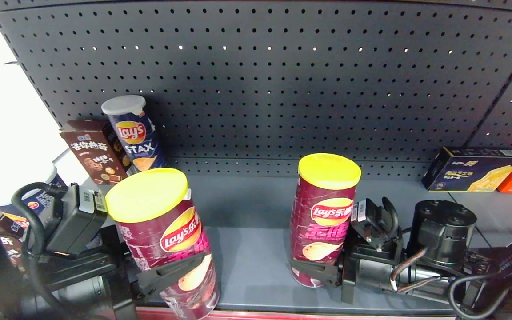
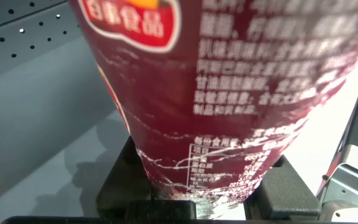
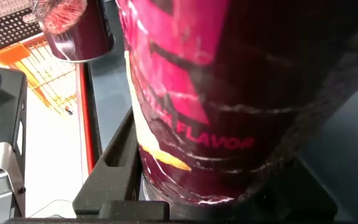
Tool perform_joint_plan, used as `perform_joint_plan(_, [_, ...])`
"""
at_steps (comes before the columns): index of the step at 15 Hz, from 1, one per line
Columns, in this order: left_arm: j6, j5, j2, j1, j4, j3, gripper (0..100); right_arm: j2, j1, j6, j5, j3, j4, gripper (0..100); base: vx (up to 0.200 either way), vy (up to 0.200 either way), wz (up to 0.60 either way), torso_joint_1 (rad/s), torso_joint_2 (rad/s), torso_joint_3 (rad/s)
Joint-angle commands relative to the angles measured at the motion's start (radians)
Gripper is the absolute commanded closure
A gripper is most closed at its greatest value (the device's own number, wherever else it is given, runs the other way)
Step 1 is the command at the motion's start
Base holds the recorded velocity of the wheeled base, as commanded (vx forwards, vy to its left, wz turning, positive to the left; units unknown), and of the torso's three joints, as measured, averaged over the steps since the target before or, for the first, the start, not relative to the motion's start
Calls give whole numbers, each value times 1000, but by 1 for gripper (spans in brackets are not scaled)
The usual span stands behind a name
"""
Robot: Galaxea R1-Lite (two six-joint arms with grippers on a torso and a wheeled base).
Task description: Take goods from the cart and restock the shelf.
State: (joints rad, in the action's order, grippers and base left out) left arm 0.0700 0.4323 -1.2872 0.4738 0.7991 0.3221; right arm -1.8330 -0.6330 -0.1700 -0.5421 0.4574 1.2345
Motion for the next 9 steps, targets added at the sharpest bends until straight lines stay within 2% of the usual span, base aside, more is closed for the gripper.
perform_joint_plan(1, [1,0,0,0,0,-2,100,-25,1,0,1,6,-3,100,0,0,0,0,0,0])
perform_joint_plan(5, [1,0,0,0,0,-3,100,-37,-4,-3,1,-2,10,100,0,0,0,0,0,0])
perform_joint_plan(6, [1,0,0,0,0,-5,100,-34,-5,-20,1,-5,10,0,0,0,0,0,0,0])
perform_joint_plan(9, [1,0,0,2,0,-6,100,-2,-5,-28,2,-29,10,0,0,0,0,0,0,0])
